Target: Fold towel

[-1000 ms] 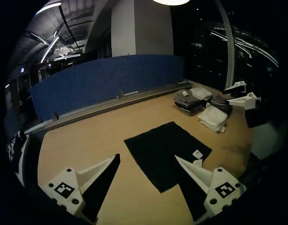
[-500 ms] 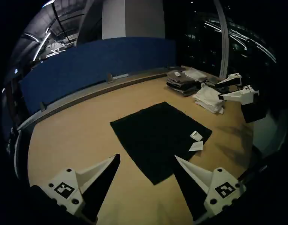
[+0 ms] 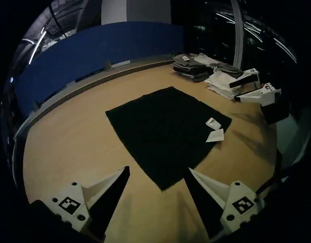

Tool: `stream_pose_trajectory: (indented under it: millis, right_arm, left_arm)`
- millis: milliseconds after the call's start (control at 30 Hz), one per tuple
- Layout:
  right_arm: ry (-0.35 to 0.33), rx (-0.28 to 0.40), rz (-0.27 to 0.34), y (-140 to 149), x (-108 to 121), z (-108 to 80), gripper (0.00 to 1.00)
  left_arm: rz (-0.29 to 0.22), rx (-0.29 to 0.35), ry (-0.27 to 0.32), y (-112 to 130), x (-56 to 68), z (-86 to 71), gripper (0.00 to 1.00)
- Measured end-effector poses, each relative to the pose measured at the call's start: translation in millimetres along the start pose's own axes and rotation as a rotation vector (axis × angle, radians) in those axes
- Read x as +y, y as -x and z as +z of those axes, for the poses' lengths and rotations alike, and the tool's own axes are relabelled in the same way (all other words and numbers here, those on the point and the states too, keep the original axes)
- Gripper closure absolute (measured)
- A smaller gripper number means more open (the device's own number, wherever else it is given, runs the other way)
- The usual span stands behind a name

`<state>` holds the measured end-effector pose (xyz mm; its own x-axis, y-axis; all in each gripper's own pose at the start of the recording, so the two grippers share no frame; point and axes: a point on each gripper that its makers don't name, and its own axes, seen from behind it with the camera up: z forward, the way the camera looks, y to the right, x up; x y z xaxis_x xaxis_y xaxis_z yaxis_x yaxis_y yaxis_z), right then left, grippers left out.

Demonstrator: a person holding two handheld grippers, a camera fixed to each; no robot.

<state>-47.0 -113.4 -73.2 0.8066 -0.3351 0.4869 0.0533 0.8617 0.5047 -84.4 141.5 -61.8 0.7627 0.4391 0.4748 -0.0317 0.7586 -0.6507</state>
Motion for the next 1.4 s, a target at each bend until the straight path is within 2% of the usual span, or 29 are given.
stream_pose_trajectory:
  millis: [267,567,867,1033,1133,1400]
  right_arm:
    - [-0.034,-0.071,-0.011,27,-11,12.3,0.0]
    - [-0.077,-0.171,-0.038,55,-20,16.9,0.0]
    - [-0.089,-0.205,-0.05,67,-23,22.5,0.01]
    - [-0.093,-0.221,-0.047,72,-23,24.9,0.11]
    - [-0.093,-0.229,-0.044,75,-22,26.4,0.12]
    - [-0.105,-0.247,-0.038,81,-25,28.3,0.26]
  left_arm:
    - [0.022,-0.064,0.024,19,8.1,9.6,0.03]
    - [0.03,-0.138,0.061,30,18.2,14.2,0.03]
    - [0.037,-0.163,0.078,35,23.0,20.6,0.03]
    - [0.044,-0.173,0.069,37,24.1,23.4,0.05]
    - [0.052,-0.183,0.066,39,24.6,24.7,0.07]
    - [0.048,-0.2,0.077,41,28.2,25.3,0.18]
